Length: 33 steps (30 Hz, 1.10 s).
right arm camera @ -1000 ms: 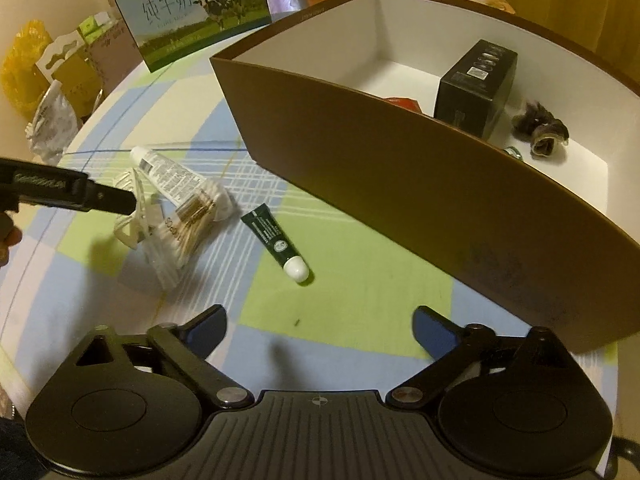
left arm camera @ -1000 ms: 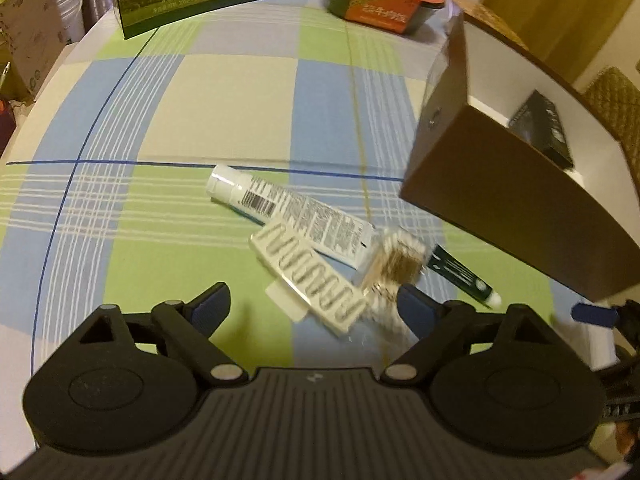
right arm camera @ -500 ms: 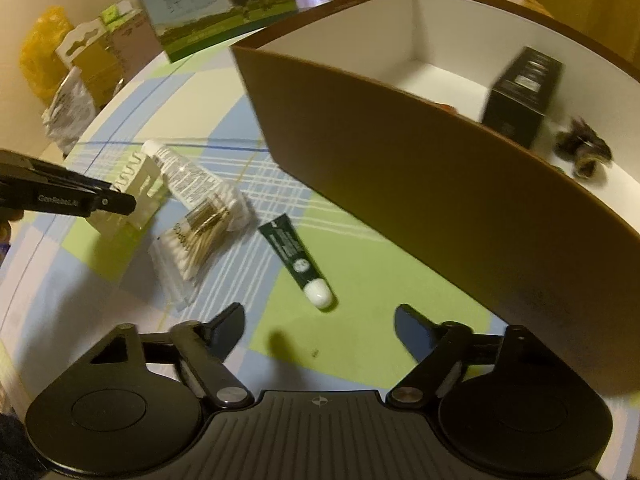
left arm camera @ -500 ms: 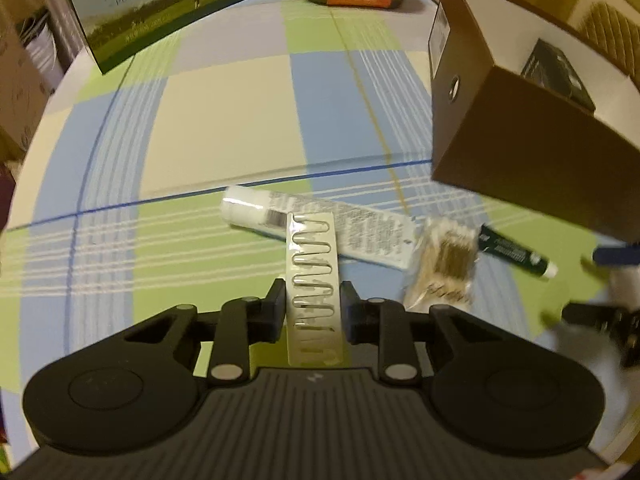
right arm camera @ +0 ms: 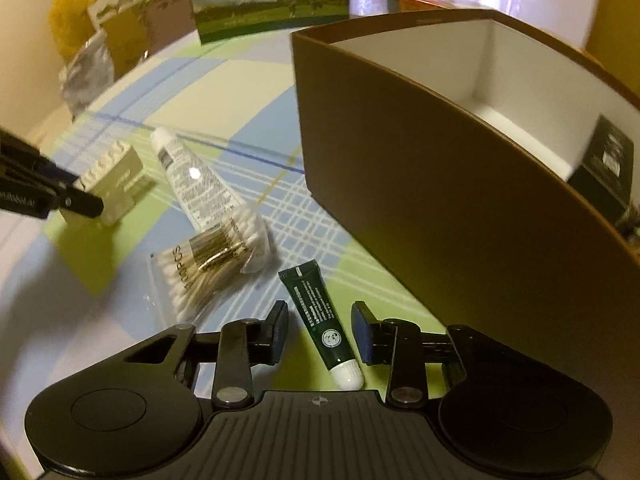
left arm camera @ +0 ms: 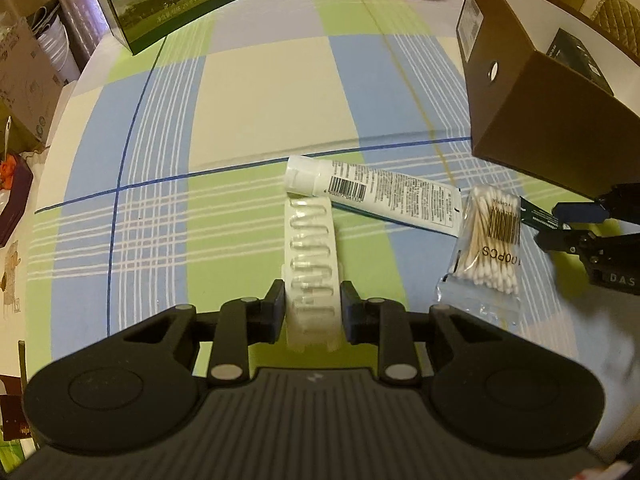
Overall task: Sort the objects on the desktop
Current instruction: 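Grasp the green tube with the right tool while the left lifts the holder, then carry the white holder and green tube with both tools toward the brown box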
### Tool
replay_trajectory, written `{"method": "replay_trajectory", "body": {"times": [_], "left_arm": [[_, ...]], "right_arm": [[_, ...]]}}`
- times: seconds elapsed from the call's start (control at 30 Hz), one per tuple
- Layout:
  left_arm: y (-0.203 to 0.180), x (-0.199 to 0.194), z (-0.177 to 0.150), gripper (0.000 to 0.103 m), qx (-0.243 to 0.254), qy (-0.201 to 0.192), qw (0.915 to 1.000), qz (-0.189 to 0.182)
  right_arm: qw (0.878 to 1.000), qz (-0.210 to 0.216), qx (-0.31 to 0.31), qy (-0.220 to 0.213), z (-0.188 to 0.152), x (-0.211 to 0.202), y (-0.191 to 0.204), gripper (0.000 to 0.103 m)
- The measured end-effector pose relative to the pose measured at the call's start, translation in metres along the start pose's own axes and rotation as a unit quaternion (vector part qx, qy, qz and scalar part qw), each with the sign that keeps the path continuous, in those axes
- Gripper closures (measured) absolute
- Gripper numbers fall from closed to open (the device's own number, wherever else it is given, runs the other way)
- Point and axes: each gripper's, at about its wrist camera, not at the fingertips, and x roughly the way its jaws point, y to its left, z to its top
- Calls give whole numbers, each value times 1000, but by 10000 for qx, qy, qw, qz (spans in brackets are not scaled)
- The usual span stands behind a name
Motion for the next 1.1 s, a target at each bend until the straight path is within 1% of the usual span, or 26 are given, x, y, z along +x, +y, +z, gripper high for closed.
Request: {"method": "replay_trajectory", "body": {"times": [0.1,0.17,0.23,0.3,0.33,0.4,0.57,0.7,0.8,0.97,1.1], "left_arm": [[-2,3,1,74,11,-5,10000,-10],[-3,7,3,74,-27,19,10000,1],[-3,10,5,74,-54,30,10000,20],[-3,14,8,74,-46,33,10000,40],[-3,16,8,79,-30,62,10000,64],[-3,19,9,80,-13,70,9999,141],[-5,15,4,80,90,83,9999,60],[-10,9,-6,80,115,109,9999,-41],[-15,2,-14,80,127,95,9998,-147],[-26,-9,-19,80,228,37,9994,-273],[-39,-22,-17,80,364,-108,9985,-390]], "right_arm": [[10000,-35,-63,17,-2,-1,2,77],[9999,-24,-116,43,-3,-3,3,85],[9998,-38,-154,80,-3,-4,6,88],[9998,-62,-117,129,-4,-6,7,89],[9998,-83,-101,147,-4,-7,8,89],[9997,-125,-93,172,-6,-8,10,89],[9996,-93,85,235,-15,-16,9,90],[9992,-183,255,242,-29,-27,9,90],[9986,-176,417,272,-38,-34,9,90],[9973,-202,666,226,-48,-49,5,90],[9952,-186,948,120,-51,-65,0,90]]}}
